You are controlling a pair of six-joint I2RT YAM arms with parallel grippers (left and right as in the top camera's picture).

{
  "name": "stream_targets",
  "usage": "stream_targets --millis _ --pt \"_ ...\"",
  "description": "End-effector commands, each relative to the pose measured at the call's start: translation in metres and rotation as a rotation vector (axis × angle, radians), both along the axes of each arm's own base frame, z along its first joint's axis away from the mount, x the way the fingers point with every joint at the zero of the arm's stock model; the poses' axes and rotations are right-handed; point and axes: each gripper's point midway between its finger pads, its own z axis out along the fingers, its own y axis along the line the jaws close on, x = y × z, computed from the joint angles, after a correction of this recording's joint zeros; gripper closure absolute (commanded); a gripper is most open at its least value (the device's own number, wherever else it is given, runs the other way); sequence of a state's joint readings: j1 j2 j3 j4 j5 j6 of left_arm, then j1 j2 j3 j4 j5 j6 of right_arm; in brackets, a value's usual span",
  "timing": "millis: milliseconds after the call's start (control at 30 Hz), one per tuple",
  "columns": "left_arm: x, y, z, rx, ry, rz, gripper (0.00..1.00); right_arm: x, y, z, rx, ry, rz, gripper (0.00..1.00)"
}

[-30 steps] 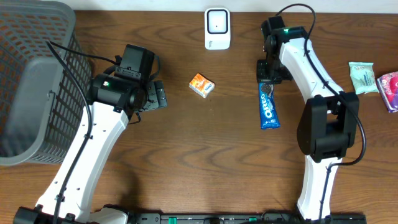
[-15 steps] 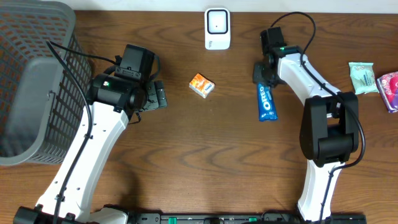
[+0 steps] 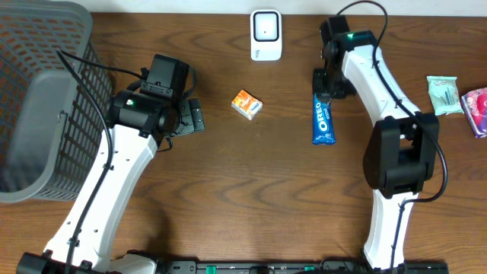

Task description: Scan the item barcode

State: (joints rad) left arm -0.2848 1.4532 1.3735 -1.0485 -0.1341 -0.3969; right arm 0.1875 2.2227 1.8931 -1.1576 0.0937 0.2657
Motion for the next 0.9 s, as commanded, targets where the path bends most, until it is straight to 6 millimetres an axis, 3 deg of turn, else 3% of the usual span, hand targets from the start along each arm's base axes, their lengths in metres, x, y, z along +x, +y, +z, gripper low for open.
stream_targets --millis 0,67,133,233,300,400,467,500,600,667,800,867 --pt "0.001 0.002 0.002 0.006 -0.005 0.011 0.02 -0.021 0.006 -0.027 0.02 0.071 0.019 0.83" --pt "0.001 0.002 0.002 0.006 -0.005 0.011 0.02 -0.028 0.004 -0.044 0.011 0.084 0.02 0.84" --pt "0.0 0.002 0.002 0.006 -0.005 0.011 0.02 -0.034 -0.019 -0.058 -0.089 0.083 -0.039 0.84" --pt "0.0 0.002 0.002 0.006 -0.005 0.011 0.02 -0.032 -0.027 -0.05 -0.122 0.08 -0.049 0.78" --pt "0.0 0.002 0.002 0.006 -0.005 0.011 0.02 -0.027 -0.03 -0.035 -0.141 0.073 -0.049 0.7" --pt "0.001 0.002 0.002 0.006 -0.005 0.011 0.02 -0.02 -0.027 -0.016 -0.137 0.059 -0.042 0.51" --pt "0.001 0.002 0.002 0.006 -0.005 0.011 0.02 -0.016 -0.026 -0.004 -0.135 0.051 -0.041 0.34" --pt "0.001 0.002 0.002 0.006 -0.005 0.011 0.02 -0.017 -0.026 -0.002 -0.135 0.053 -0.041 0.2" --pt "0.0 0.002 0.002 0.006 -0.005 0.011 0.02 -0.02 -0.024 -0.007 -0.107 0.072 -0.045 0.03" --pt "0.001 0.002 0.002 0.006 -0.005 0.011 0.02 -0.02 -0.023 -0.012 -0.073 0.077 -0.031 0.01" --pt "0.0 0.002 0.002 0.006 -0.005 0.011 0.02 -0.021 -0.009 -0.027 0.154 0.101 0.018 0.01" --pt "0.0 0.002 0.002 0.006 -0.005 0.011 0.02 -0.022 -0.013 -0.034 0.195 0.101 -0.007 0.02"
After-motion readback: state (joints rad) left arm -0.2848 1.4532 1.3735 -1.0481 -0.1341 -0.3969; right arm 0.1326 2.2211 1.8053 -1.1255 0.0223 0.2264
